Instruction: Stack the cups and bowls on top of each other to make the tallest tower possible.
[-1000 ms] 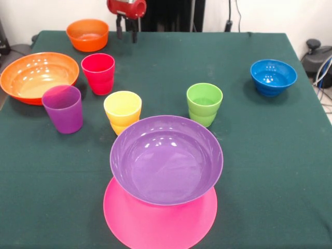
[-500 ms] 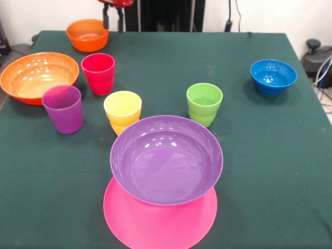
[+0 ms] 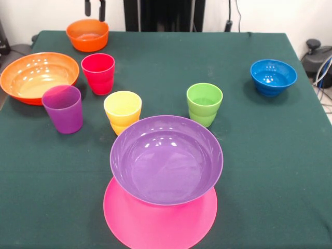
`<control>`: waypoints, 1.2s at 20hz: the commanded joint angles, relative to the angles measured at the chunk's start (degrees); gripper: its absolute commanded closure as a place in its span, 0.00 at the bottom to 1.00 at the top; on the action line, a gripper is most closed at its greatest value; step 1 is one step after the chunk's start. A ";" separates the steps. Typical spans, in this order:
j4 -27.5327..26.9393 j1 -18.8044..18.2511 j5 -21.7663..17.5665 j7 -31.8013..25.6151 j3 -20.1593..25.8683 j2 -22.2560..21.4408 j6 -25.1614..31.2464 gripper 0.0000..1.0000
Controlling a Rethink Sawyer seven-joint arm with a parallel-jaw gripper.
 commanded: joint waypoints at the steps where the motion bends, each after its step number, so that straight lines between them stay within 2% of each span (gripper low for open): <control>1: 0.34 0.47 -2.63 0.78 7.63 -0.05 5.86 0.00; 6: -3.49 0.25 -4.38 1.05 6.35 6.26 2.04 0.00; 13: -7.58 2.18 -4.40 1.99 2.90 14.35 -4.67 0.00; 19: -10.95 2.56 -4.00 1.31 1.63 18.20 -6.67 0.00; 24: -12.34 3.20 -3.43 0.78 -0.07 18.34 -6.82 0.00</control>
